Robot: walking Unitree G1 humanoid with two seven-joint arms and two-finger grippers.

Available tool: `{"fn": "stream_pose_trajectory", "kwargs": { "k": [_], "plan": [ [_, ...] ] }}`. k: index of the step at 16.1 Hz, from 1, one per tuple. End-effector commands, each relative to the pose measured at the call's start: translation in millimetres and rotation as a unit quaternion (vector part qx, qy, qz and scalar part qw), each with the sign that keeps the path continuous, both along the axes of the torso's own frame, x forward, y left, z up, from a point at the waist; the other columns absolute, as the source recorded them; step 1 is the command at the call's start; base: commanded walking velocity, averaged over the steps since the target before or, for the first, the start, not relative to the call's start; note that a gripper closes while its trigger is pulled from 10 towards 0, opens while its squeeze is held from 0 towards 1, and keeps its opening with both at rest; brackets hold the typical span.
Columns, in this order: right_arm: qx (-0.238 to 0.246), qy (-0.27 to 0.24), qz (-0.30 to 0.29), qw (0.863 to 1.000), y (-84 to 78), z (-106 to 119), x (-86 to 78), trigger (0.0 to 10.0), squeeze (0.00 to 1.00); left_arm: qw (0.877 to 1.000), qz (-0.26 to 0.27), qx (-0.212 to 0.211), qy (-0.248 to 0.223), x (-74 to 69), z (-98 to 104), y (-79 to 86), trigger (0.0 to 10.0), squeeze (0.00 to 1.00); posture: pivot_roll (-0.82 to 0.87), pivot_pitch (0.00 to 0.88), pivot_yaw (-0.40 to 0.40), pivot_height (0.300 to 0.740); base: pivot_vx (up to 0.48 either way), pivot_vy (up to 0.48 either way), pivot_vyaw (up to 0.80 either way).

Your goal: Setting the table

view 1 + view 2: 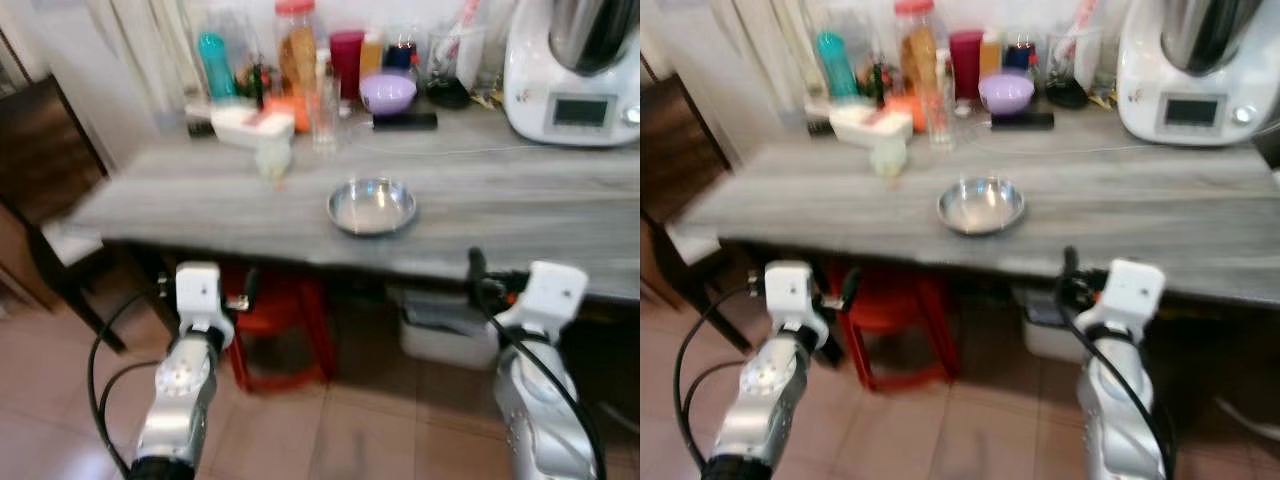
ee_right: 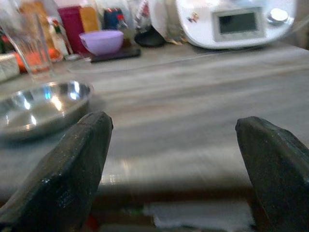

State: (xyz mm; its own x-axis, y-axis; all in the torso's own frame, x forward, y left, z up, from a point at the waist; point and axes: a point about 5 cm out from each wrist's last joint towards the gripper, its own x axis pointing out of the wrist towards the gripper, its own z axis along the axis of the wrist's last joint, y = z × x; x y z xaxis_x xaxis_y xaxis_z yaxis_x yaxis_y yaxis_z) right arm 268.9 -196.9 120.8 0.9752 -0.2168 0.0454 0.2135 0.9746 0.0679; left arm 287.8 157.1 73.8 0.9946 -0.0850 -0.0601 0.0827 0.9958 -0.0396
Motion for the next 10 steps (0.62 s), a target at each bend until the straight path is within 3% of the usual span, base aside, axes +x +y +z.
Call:
{"fn": "stream_pose_trajectory", "kwargs": {
  "k": [1,4,8,10],
  "plan": [
    [0.003,0.000,0.009,1.000,6.6,1.6,2.7,10.0,0.00,1.000,0.004,0.003,0.000,0.7,1.2,4.1,10.0,0.00,-0.08,0.012,0.108,0.740,-0.296,0.000,0.00],
    [-0.019,-0.003,0.010,1.000,7.9,0.2,2.5,10.0,0.00,1.000,0.002,0.000,0.000,-0.2,1.1,1.9,10.0,0.00,-0.08,0.015,0.104,0.740,-0.296,0.000,0.00],
    [-0.001,0.001,0.024,1.000,14.6,-0.2,3.7,10.0,0.00,1.000,0.000,0.001,0.002,-1.2,-0.2,1.3,10.0,0.00,-0.07,0.015,0.103,0.740,-0.296,0.000,0.00],
    [-0.014,-0.001,0.026,1.000,15.2,0.0,3.3,10.0,0.00,1.000,-0.003,0.000,0.003,-2.0,-0.8,0.4,10.0,0.00,-0.07,0.015,0.103,0.740,-0.298,0.000,0.00]
  ]
}}
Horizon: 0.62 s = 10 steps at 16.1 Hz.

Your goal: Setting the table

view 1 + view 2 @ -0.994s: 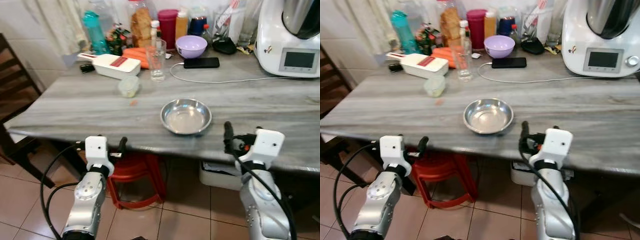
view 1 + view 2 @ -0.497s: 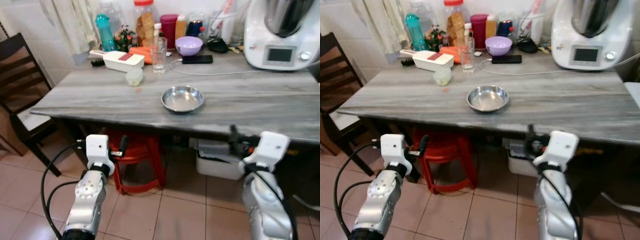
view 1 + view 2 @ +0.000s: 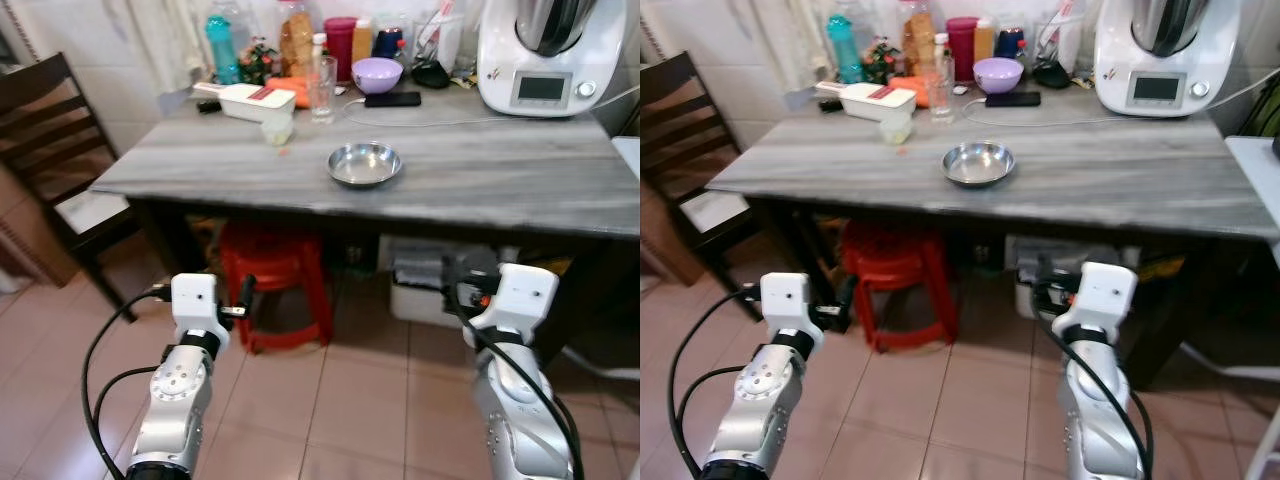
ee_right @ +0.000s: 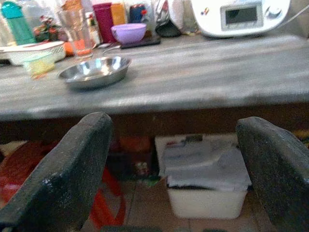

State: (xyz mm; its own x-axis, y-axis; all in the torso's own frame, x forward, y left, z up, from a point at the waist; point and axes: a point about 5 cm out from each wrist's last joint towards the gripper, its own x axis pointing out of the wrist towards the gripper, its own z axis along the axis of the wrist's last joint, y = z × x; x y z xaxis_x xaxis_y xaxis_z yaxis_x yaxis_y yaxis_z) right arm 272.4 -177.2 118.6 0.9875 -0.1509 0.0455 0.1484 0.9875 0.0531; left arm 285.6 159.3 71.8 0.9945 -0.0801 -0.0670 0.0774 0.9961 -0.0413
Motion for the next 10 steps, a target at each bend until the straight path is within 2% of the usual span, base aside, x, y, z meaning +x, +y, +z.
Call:
{"fn": "stream_pose_trajectory", "kwargs": {
  "k": [1,3,7,10],
  "plan": [
    [-0.007,0.000,-0.009,1.000,-5.3,1.2,-0.4,10.0,0.00,1.000,-0.007,0.002,0.000,0.1,1.0,-2.2,10.0,0.00,-0.07,0.015,0.102,0.740,-0.296,0.000,0.00],
    [-0.008,0.001,-0.010,1.000,-5.7,1.0,-0.5,10.0,0.00,1.000,-0.010,0.003,-0.003,-0.2,1.1,-1.8,10.0,0.00,-0.08,0.017,0.102,0.740,-0.270,0.000,0.00],
    [-0.010,0.002,-0.005,1.000,-4.6,1.1,0.3,10.0,0.00,0.998,-0.046,-0.020,-0.026,-0.6,7.5,-6.1,10.0,0.00,-0.07,0.013,0.102,0.740,0.000,0.000,0.00],
    [-0.010,0.001,-0.002,1.000,-4.6,1.2,1.7,10.0,0.00,0.998,-0.059,-0.012,-0.024,-1.5,6.9,-7.0,10.0,0.00,-0.07,0.008,0.100,0.740,0.000,0.000,0.00]
  ]
}}
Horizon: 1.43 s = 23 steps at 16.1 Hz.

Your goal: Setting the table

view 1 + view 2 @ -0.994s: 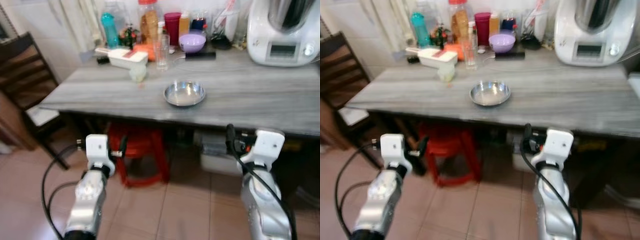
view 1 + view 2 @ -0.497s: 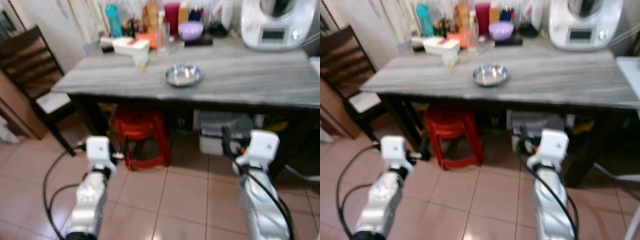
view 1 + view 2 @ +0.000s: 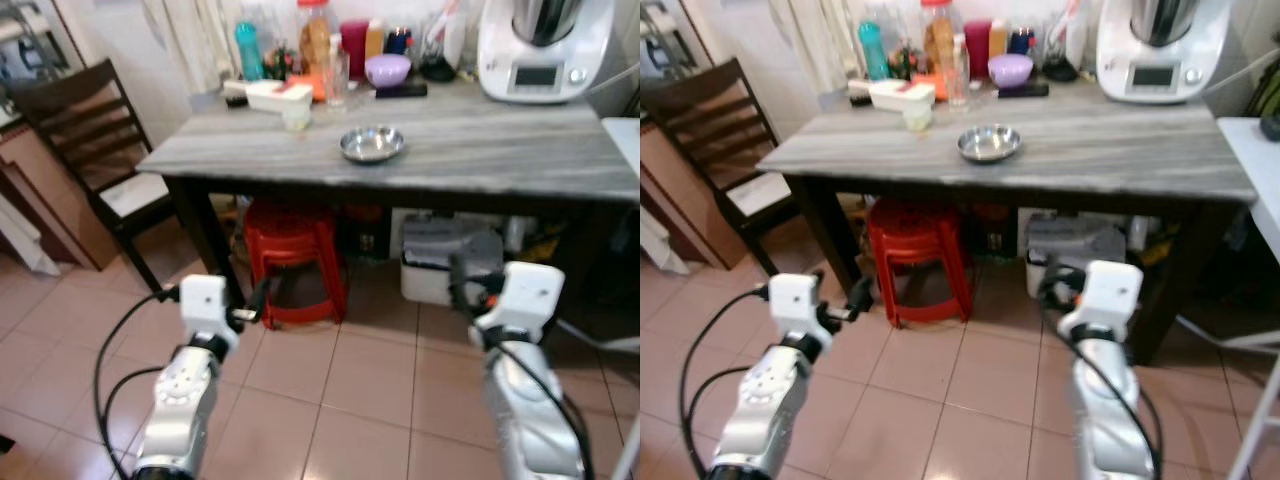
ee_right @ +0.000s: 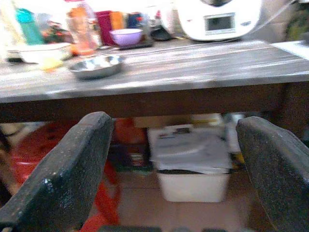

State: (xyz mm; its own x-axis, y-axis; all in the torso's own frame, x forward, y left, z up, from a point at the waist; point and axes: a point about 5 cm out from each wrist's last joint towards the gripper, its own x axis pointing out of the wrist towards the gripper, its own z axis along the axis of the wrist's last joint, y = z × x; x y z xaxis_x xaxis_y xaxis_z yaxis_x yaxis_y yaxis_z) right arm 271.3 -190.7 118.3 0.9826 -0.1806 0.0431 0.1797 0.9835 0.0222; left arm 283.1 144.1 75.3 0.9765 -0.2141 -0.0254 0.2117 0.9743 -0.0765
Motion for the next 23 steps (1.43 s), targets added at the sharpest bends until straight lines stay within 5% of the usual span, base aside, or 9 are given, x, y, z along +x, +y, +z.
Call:
{"fn": "stream_pose_trajectory", "kwargs": {
  "k": [1,23],
  "plan": [
    [0.005,-0.002,0.015,1.000,9.3,1.4,3.4,10.0,0.00,1.000,0.006,0.007,-0.007,0.3,2.9,8.0,10.0,0.00,-0.07,0.008,0.099,0.740,0.000,0.000,0.00],
    [0.009,-0.007,0.008,1.000,5.7,3.7,5.7,10.0,0.00,1.000,-0.004,0.000,-0.005,1.3,1.6,3.2,10.0,0.00,-0.08,0.011,0.100,0.740,0.000,-0.308,0.00]
  ]
}}
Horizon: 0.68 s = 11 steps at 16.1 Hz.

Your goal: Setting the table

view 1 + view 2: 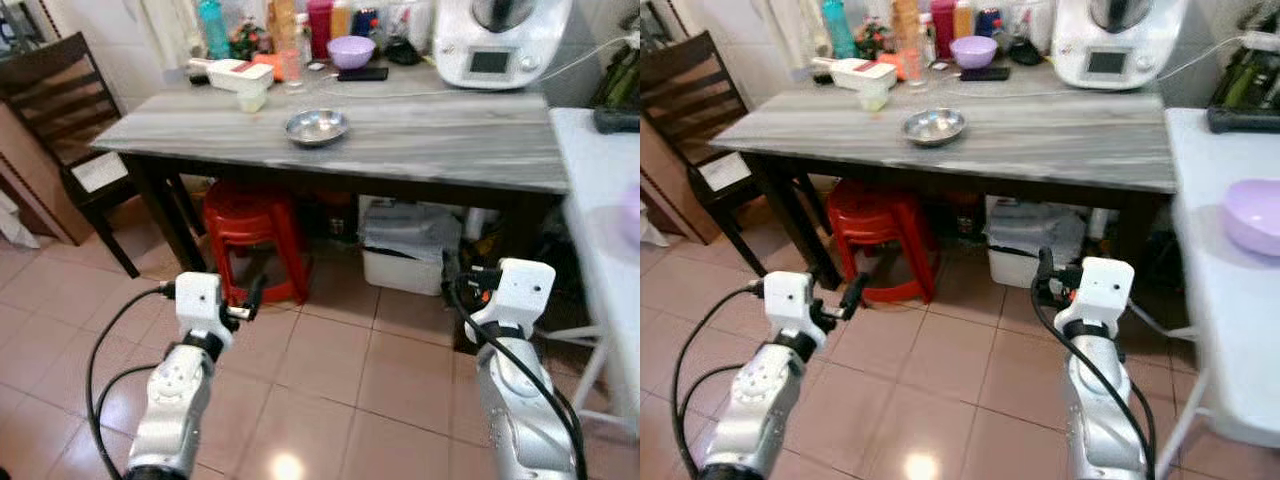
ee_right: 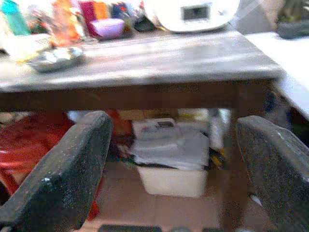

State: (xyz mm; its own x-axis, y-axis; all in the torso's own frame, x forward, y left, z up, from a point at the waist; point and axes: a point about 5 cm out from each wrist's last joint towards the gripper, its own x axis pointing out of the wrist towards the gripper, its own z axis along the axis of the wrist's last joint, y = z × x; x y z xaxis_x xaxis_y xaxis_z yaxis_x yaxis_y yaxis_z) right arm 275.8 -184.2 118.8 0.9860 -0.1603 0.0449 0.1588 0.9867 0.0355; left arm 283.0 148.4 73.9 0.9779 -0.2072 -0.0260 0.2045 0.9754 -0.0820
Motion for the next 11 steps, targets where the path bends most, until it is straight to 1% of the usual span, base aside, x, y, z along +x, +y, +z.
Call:
{"fn": "stream_pose_trajectory", "kwargs": {
  "k": [1,4,11],
  "plan": [
    [0.001,-0.003,-0.003,1.000,-1.1,3.2,1.4,10.0,0.00,1.000,-0.008,0.002,-0.005,1.6,3.0,-1.5,10.0,0.00,-0.08,0.013,0.098,0.740,0.000,-0.352,0.00],
    [0.002,-0.004,-0.003,1.000,-1.5,3.2,1.6,10.0,0.00,1.000,-0.008,0.001,-0.006,1.8,3.2,-2.0,10.0,0.00,-0.08,0.014,0.097,0.740,0.000,-0.354,-0.73],
    [0.001,-0.008,0.003,1.000,0.4,4.8,2.8,10.0,0.00,1.000,-0.009,-0.001,-0.006,2.9,3.2,-3.7,10.0,0.00,-0.08,0.011,0.098,0.740,0.000,-0.354,0.00]
  ]
}}
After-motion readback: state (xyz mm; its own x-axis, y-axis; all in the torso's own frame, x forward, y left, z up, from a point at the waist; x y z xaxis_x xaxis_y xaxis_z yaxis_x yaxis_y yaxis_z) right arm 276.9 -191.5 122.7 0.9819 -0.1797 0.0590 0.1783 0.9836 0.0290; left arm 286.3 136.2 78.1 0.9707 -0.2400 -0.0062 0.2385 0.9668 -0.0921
